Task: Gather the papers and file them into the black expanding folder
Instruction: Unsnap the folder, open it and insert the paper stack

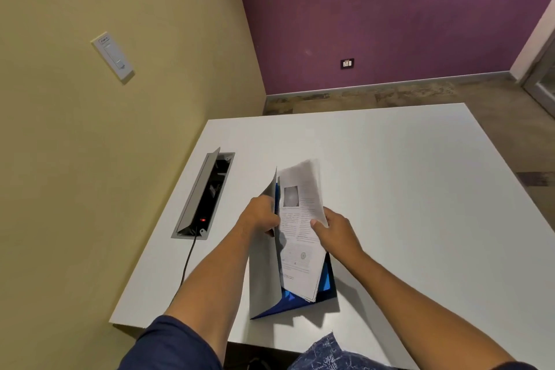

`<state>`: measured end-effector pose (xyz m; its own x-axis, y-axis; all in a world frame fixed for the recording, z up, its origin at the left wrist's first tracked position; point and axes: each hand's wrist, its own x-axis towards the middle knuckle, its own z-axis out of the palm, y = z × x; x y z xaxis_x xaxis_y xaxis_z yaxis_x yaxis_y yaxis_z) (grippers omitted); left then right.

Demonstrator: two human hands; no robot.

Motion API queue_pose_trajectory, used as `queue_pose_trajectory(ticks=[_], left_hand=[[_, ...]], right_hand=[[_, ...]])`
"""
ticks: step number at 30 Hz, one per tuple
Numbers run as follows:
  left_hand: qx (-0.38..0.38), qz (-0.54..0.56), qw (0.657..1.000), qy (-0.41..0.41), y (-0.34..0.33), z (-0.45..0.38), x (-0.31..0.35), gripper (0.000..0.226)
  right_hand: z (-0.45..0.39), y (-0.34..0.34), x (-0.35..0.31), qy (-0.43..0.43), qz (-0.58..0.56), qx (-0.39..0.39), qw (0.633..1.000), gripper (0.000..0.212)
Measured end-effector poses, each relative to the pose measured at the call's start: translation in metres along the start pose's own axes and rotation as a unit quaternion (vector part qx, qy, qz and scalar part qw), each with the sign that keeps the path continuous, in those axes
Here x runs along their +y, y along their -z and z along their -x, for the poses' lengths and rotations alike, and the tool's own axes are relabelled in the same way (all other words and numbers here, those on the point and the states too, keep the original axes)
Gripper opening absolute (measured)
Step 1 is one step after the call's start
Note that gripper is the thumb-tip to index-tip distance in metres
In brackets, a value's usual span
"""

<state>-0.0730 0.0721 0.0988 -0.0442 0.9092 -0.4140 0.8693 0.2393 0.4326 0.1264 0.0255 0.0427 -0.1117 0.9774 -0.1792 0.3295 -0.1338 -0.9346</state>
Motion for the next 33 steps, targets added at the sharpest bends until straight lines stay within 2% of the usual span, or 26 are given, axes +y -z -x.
queue_pose_trajectory(ticks=[2, 5, 9, 12, 14, 16, 18, 21, 25, 28, 30, 33], left_hand=[[-0.002, 0.008, 1.000, -0.003, 0.000, -0.001, -0.002, 0.005], [0.008, 0.015, 1.000, 0.004, 0.001, 0.000, -0.006, 0.019], [0.028, 0.021, 0.999, 0.009, 0.000, 0.001, -0.006, 0.019], [0.016, 0.018, 1.000, -0.002, -0.001, 0.003, -0.003, 0.015], [0.015, 0.005, 1.000, -0.016, -0.002, 0.006, 0.000, 0.004], [0.021, -0.006, 1.000, -0.017, -0.004, 0.006, -0.002, 0.014], [0.023, -0.009, 1.000, -0.014, -0.006, 0.005, -0.006, 0.011], [0.038, -0.014, 0.999, -0.011, -0.007, 0.003, -0.010, 0.015], [0.050, -0.010, 0.999, -0.009, -0.007, 0.000, -0.013, 0.005], [0.042, -0.016, 0.999, -0.016, -0.011, -0.002, -0.013, 0.004], [0.024, -0.011, 0.999, -0.022, -0.012, 0.002, -0.007, 0.013], [-0.001, -0.013, 0.999, -0.030, -0.020, 0.000, -0.006, 0.006]], right_hand=[[-0.001, -0.002, -0.003, -0.004, 0.022, -0.023, 0.999, 0.034], [-0.002, -0.001, -0.006, -0.020, 0.017, -0.055, 0.998, 0.029], [-0.007, 0.003, -0.009, -0.041, 0.044, -0.086, 0.994, 0.025], [-0.011, 0.003, -0.012, -0.069, 0.069, -0.122, 0.988, 0.035], [-0.012, 0.003, -0.016, -0.089, 0.085, -0.151, 0.981, 0.042], [-0.013, 0.002, -0.016, -0.100, 0.101, -0.167, 0.976, 0.047], [-0.014, -0.001, -0.013, -0.090, 0.117, -0.158, 0.976, 0.046], [-0.010, 0.000, -0.010, -0.071, 0.113, -0.104, 0.986, 0.040], [-0.008, 0.002, -0.006, -0.121, 0.005, -0.076, 0.990, 0.034], [-0.015, 0.003, -0.005, -0.163, -0.024, -0.098, 0.981, 0.039], [-0.021, 0.003, -0.006, -0.182, -0.017, -0.134, 0.974, 0.041], [-0.026, -0.004, -0.008, -0.177, 0.008, -0.145, 0.973, 0.039]])
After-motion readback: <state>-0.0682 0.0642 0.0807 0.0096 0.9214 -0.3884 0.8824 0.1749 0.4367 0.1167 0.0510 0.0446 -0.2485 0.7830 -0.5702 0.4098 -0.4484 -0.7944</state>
